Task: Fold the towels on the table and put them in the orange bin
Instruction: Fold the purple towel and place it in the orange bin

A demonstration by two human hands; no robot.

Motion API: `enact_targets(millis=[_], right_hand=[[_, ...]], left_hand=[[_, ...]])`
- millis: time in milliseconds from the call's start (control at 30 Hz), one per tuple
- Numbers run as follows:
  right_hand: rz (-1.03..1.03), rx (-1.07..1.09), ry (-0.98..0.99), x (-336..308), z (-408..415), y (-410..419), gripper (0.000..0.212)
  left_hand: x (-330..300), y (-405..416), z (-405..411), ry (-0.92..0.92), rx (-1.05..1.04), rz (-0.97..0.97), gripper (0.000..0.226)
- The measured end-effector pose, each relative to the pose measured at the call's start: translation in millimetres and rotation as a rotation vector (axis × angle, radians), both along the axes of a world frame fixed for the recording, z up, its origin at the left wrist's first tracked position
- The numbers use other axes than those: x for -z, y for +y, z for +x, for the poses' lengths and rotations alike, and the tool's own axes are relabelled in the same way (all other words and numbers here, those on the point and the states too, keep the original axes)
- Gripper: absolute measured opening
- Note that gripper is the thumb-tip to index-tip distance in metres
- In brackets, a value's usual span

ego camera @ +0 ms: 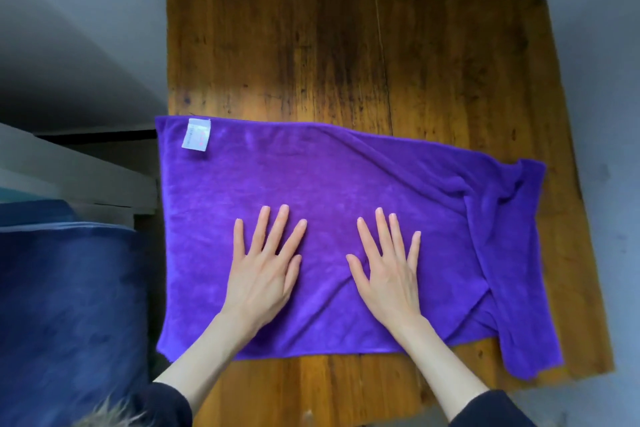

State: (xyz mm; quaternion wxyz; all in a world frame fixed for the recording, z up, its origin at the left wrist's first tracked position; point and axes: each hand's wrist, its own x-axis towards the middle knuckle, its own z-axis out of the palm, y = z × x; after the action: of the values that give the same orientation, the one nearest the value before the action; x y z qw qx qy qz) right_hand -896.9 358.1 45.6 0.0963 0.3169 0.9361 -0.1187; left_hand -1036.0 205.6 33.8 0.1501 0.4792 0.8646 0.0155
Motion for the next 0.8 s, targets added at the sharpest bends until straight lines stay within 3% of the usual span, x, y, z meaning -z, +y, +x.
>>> enact_targets(millis=[100,300,467,633,800], right_hand=[[0.003,-0.002,0.043,-1.0,29.1,19.9,0.059],[0.078,0.149,0.258,-19.5,84.6,80.0,0.047],[0.072,0.578,0.409,-28.7,135.3,139.2,0.023],[-0.145,0.71,0.165,-21.1,164.1,163.5,0.033],[-0.231,0.734,0.097,-16.8,169.8,180.5,0.026]], left_hand=[[-3.8,12.3,14.6,0.006,-0.069,-0.023,0.053],[-18.0,86.5,70.3,-0.016,0.029,0.046,0.051],[-15.6,159.8,121.6,-0.013,0.152,0.074,0.051],[-1.1,190.1,149.6,0.015,0.133,0.012,0.053],[8.8,191.4,154.5,0.073,0.132,0.023,0.053]])
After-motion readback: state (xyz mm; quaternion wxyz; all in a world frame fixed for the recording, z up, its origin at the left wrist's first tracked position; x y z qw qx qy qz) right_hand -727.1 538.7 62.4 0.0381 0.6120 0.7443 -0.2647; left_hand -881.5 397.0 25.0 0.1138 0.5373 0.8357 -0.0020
